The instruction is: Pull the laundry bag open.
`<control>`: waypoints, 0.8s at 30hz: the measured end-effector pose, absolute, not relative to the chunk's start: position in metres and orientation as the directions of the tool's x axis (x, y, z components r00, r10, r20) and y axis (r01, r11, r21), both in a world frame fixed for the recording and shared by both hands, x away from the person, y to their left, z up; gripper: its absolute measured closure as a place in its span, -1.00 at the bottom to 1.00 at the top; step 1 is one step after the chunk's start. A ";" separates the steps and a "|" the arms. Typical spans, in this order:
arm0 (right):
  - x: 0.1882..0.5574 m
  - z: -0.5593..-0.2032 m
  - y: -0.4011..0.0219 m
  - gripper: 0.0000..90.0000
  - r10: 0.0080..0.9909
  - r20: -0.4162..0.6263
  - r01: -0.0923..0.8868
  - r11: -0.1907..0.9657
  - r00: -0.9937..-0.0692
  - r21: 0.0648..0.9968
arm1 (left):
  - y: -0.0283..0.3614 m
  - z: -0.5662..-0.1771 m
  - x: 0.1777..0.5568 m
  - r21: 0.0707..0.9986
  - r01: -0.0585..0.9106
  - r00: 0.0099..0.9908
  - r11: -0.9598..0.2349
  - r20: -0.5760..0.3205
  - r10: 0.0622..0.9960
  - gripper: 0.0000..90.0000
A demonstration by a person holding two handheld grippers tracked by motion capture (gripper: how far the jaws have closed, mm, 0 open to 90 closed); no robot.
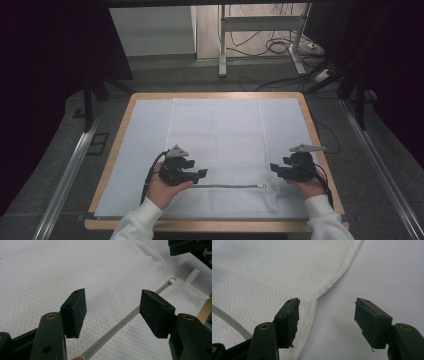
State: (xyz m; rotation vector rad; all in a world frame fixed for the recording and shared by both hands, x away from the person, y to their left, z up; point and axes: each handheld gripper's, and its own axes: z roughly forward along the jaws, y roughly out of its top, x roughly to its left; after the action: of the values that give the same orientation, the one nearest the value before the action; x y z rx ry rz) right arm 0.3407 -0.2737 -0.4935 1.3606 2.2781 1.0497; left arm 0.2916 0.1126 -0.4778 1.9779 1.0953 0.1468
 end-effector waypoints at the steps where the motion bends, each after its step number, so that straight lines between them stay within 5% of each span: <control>1: 0.341 -0.494 -0.274 -0.21 0.850 0.117 0.641 0.290 -0.514 0.710 | 0.110 -0.478 0.291 0.721 0.642 0.614 -0.262 -0.279 0.738 -0.14; 24: 0.342 -0.494 -0.275 -0.21 0.852 0.111 0.639 0.291 -0.512 0.712 | 0.074 -0.478 0.287 0.726 0.607 0.683 -0.324 -0.267 0.680 -0.12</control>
State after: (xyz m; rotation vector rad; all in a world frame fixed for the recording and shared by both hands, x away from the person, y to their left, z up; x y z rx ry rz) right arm 0.3420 -0.2748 -0.4938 1.3579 2.2737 1.0453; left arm 0.2870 0.0743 -0.4779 2.0312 0.9895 0.1075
